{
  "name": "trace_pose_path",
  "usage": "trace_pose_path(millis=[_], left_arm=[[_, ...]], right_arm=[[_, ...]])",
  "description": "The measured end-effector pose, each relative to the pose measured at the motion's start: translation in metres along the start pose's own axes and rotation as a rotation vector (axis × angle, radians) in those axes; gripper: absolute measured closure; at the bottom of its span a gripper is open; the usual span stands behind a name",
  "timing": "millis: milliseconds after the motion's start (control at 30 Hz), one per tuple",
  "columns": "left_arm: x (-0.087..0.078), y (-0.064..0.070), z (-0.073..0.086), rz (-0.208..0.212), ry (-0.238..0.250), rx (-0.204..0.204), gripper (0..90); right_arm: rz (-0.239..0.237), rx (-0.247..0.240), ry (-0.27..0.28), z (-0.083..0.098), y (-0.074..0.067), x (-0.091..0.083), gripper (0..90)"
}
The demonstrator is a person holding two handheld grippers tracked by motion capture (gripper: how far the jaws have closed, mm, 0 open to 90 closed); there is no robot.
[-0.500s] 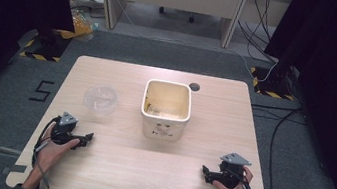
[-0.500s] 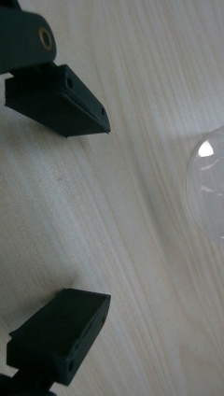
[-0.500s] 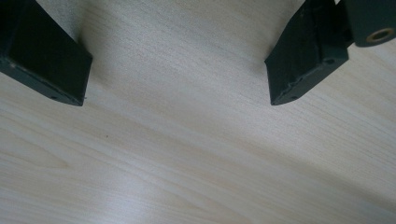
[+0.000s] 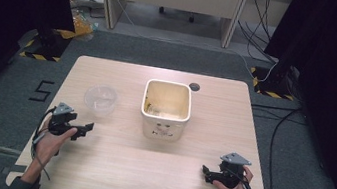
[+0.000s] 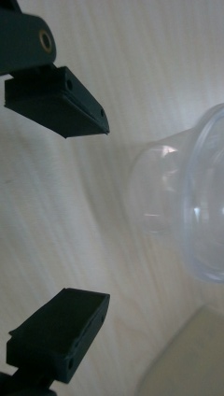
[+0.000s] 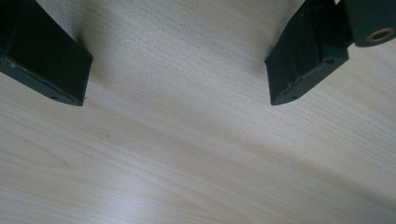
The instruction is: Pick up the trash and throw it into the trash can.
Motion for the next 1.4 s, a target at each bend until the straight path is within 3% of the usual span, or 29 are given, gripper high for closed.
trace_pose_path(millis=[33, 67, 100, 200, 700, 833, 967, 1000, 1033, 1067, 1400], left_arm=[[-0.001, -0.009, -0.012, -0.013, 0.005, 0.003, 15.0], [-0.001, -0.009, -0.012, -0.013, 0.005, 0.003, 15.0], [0.001, -0.019, -0.023, -0.027, 0.013, -0.011, 14.9], [0.007, -0.03, -0.035, -0.037, 0.015, -0.032, 15.0], [0.05, -0.055, -0.07, -0.082, -0.033, -0.042, 15.0], [0.057, -0.056, -0.07, -0.082, -0.049, -0.048, 15.2], [0.068, -0.058, -0.061, -0.085, -0.098, -0.038, 16.4], [0.068, -0.058, -0.061, -0.085, -0.098, -0.038, 15.1], [0.068, -0.06, -0.058, -0.067, -0.084, -0.075, 14.9], [0.068, -0.061, -0.057, -0.064, -0.083, -0.08, 15.1], [0.061, -0.054, -0.056, -0.054, -0.082, -0.065, 26.9]], right_arm=[[0.0, 0.0, 0.001, 0.0, 0.0, 0.0, 6.6], [0.0, 0.0, 0.001, 0.0, 0.0, 0.0, 6.6], [-0.001, -0.001, 0.0, 0.0, 0.0, 0.0, 6.6], [-0.001, -0.005, 0.001, 0.0, 0.001, 0.0, 6.6], [-0.001, -0.006, 0.0, -0.001, 0.001, 0.0, 6.6], [-0.001, -0.006, 0.003, -0.001, 0.001, 0.001, 6.6], [-0.002, -0.006, 0.002, -0.001, 0.001, 0.001, 6.6], [-0.002, -0.006, 0.002, -0.001, 0.001, 0.001, 6.6], [-0.002, -0.006, 0.002, -0.001, 0.001, 0.001, 6.6], [-0.002, -0.006, 0.002, -0.001, 0.001, 0.001, 6.6], [0.0, -0.008, -0.001, -0.001, 0.001, 0.001, 6.6]])
Point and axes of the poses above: each handheld gripper's, and its own axes: x roughly forward along the jaws, z roughly out of its underside, y roughly to its right, the point moved 9 cm from there along x, roughly forward along the jaws, and after that the axes turned 15 degrees about x, right-handed, at the moved point
